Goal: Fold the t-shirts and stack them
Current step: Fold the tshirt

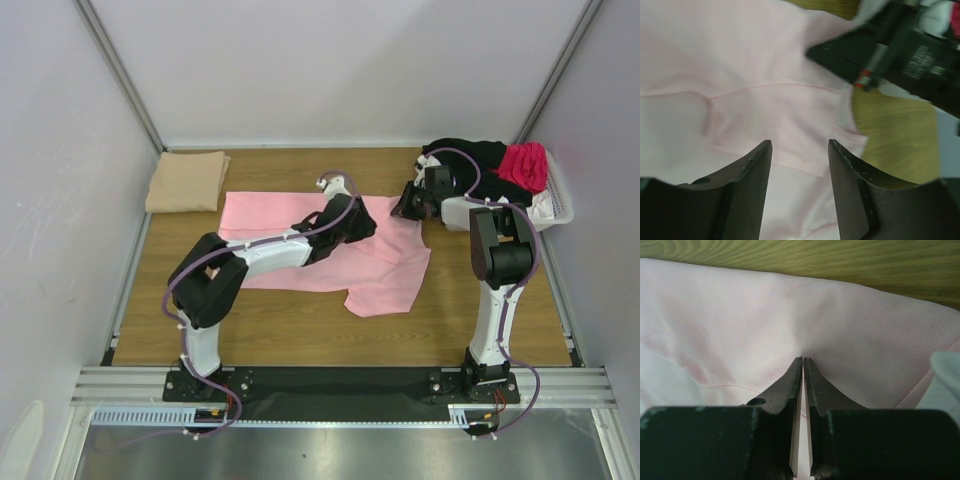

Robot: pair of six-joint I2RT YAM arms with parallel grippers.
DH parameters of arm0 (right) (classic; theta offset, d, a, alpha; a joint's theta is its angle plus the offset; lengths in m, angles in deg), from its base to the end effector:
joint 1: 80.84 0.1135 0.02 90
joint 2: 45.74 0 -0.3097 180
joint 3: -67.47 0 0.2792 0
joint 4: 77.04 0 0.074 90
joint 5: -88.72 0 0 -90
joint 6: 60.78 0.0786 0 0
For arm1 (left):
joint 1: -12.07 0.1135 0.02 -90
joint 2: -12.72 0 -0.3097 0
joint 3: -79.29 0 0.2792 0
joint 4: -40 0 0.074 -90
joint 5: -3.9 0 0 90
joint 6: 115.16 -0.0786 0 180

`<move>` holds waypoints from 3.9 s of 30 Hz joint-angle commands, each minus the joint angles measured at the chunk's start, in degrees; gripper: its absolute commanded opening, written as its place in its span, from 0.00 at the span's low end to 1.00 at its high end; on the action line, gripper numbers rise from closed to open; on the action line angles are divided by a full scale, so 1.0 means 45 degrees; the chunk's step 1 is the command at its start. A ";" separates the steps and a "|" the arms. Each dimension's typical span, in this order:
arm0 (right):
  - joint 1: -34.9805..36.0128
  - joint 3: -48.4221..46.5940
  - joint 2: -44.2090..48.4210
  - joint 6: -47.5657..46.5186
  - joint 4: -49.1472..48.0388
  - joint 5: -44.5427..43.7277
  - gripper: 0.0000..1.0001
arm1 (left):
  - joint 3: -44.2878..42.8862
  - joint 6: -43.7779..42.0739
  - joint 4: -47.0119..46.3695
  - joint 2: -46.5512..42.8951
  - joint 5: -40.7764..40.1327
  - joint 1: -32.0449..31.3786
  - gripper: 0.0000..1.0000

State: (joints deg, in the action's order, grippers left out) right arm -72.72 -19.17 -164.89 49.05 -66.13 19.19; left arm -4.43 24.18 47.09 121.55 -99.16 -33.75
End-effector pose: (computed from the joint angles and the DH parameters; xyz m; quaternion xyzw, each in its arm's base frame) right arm 0.5045 0.0997 0.1324 0.0223 0.9064 0.2523 0.3382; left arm 0.3613 -0.3463 0.2079 -0.0816 0.8677 -0.2873 0.3974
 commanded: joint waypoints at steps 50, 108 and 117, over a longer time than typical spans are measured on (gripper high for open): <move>-0.0144 0.0052 -0.0201 -0.0111 0.0235 -0.0076 0.09 | -0.2064 -0.2449 0.1829 0.2456 0.2218 -0.0794 0.59; 0.1926 -0.3775 -0.1274 0.0690 0.4238 -0.3181 0.57 | -0.1692 -0.4715 0.4073 0.1516 0.5207 0.8523 0.83; 0.1751 -0.5631 -0.2583 0.0514 0.4707 -0.2947 0.56 | -0.2747 -0.4812 0.4347 0.2376 0.5519 0.8796 0.82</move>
State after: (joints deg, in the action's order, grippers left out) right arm -64.46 -41.71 -173.96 52.51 -47.55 5.95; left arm -14.22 2.39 65.75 130.75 -75.58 5.04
